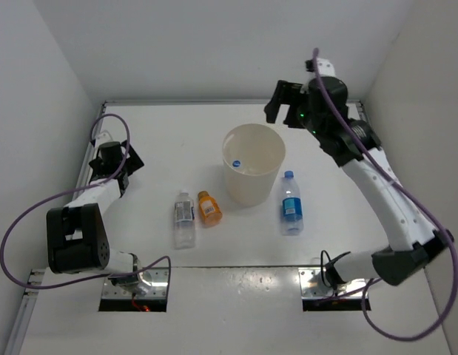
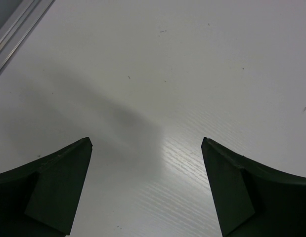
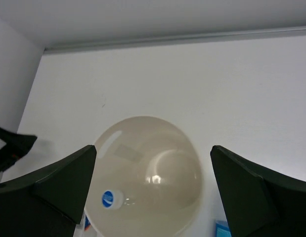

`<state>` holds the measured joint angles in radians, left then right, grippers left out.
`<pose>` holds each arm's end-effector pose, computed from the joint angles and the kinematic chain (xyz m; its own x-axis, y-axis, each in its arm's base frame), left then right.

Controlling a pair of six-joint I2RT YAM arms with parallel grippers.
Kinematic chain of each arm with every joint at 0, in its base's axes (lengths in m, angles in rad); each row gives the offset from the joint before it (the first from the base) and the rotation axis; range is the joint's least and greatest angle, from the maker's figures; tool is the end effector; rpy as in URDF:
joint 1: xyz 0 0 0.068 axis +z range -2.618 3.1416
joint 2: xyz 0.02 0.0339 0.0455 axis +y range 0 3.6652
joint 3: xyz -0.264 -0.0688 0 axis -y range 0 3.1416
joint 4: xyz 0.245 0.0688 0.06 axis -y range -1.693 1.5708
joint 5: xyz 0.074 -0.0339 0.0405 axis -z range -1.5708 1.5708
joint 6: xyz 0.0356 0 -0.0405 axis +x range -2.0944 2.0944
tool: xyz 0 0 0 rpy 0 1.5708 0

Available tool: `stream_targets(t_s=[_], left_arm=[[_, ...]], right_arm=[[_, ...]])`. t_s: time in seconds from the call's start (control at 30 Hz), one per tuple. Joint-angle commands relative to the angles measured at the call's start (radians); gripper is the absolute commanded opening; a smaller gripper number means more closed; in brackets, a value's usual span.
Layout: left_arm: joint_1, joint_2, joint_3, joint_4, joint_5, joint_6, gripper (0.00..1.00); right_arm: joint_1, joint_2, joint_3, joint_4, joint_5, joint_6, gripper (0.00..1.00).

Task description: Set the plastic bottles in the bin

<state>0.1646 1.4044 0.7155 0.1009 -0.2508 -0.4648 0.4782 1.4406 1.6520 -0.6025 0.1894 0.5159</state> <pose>0.2884 0.0569 0.2042 -0.3267 -0.4944 -0.8055 -0.5693 0.7833 -0.2499 0.2813 0.1383 0.4438 -0.4411 0.3171 -0.8396 -0.0918 0.9147 0.3936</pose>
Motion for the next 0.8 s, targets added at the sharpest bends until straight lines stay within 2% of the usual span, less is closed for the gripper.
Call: stream_targets(t_s=[0.0,0.07,0.1,0.2,0.27,0.3,0.37,0.4,0.47,0.5,0.6,0.63,0.77], left_arm=[[0.010,-0.028,-0.011,0.043,-0.008,-0.012,1.00],[0.010,-0.028,-0.011,0.043,0.001,-0.012,1.00],[0.010,-0.028,-0.011,0.043,0.001,-0.012,1.00],[0.010,-0.028,-0.011,0.043,0.010,-0.012,1.00],[0.010,-0.028,-0.011,0.043,0.019,-0.012,1.00],[0.010,-0.028,-0.011,0.043,0.019,-0.012,1.00],[0.010,-0.028,-0.011,0.043,0.019,-0.012,1.00],[0.010,-0.028,-0.011,0.043,0.019,-0.012,1.00],[0.010,-0.028,-0.011,0.043,0.028,-0.021,1.00],[0.010,-0.028,-0.011,0.054,0.038,-0.021,1.00],[0.010,-0.028,-0.011,0.054,0.038,-0.031,1.00],[0.010,-0.028,-0.011,0.054,0.038,-0.031,1.00],[0.010,-0.028,-0.011,0.054,0.047,-0.031,1.00]], right_arm=[[-0.018,-0.184,-0.064,0.081,0.218,0.067,1.00],[-0.041,-0.224,-0.077,0.031,0.313,0.116,1.00],[-0.052,-0.224,-0.064,-0.061,0.330,0.140,1.00],[-0.128,-0.172,-0.079,-0.182,0.277,0.246,1.00],[-0.214,-0.208,-0.177,-0.247,0.222,0.369,1.00],[-0.245,-0.241,-0.296,-0.205,0.158,0.398,1.00],[-0.358,-0.301,-0.420,-0.148,0.058,0.456,1.00],[-0.392,-0.318,-0.520,-0.120,-0.067,0.457,1.00],[-0.450,-0.286,-0.595,-0.100,-0.181,0.457,1.00],[-0.489,-0.263,-0.674,-0.085,-0.291,0.447,1.00],[-0.513,-0.213,-0.834,0.038,-0.468,0.417,0.97],[-0.513,-0.213,-0.869,0.120,-0.500,0.417,0.97],[-0.501,-0.184,-0.922,0.175,-0.559,0.380,0.97]])
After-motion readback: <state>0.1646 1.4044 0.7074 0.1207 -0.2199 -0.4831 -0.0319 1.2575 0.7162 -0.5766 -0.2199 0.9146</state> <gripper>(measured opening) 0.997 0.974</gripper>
